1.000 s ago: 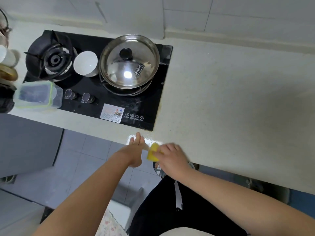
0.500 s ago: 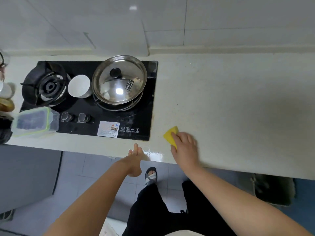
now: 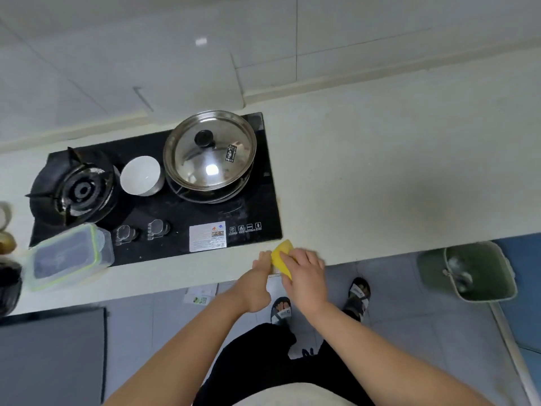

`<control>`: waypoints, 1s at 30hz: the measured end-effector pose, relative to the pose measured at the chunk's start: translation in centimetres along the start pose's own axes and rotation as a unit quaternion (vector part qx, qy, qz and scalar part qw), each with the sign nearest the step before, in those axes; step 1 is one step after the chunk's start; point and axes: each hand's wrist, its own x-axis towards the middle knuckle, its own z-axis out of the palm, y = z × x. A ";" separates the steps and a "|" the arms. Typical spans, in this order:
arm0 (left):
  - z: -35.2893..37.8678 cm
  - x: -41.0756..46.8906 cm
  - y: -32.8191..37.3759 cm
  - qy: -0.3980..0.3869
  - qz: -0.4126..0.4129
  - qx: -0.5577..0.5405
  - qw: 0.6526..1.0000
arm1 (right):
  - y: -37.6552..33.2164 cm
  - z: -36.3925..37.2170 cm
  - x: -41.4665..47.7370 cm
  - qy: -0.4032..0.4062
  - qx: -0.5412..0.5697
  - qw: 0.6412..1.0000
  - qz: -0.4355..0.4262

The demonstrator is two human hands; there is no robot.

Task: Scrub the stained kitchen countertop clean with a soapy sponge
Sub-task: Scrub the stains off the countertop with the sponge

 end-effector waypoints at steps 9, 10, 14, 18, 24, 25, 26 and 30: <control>0.4 -0.7 -3.7 0.149 0.149 0.180 0.961 | -5.3 2.6 -1.5 -0.052 0.042 0.998 0.019; 0.4 -0.7 -3.7 0.156 0.152 0.202 0.955 | -5.4 2.4 -1.5 -0.066 0.065 0.995 0.038; 0.5 -0.6 -3.5 0.148 0.164 0.260 0.940 | -5.0 0.4 -2.4 -0.200 0.253 0.939 0.118; 0.9 -0.6 -2.7 0.117 0.115 0.218 0.962 | -2.2 -1.0 -4.9 -0.236 0.435 0.834 0.245; 1.2 -0.3 -2.2 0.136 0.096 0.213 0.963 | -1.2 0.5 -6.6 -0.246 0.565 0.666 0.421; 1.2 -0.3 -2.2 0.142 0.093 0.210 0.963 | -1.8 1.1 -6.2 -0.233 0.592 0.632 0.442; 1.1 -0.4 -2.2 0.148 0.091 0.205 0.963 | -2.3 1.7 -5.7 -0.222 0.625 0.594 0.456; 0.4 -1.0 -2.3 0.147 0.074 0.188 0.968 | -5.2 3.6 -3.3 -0.178 0.733 0.483 0.444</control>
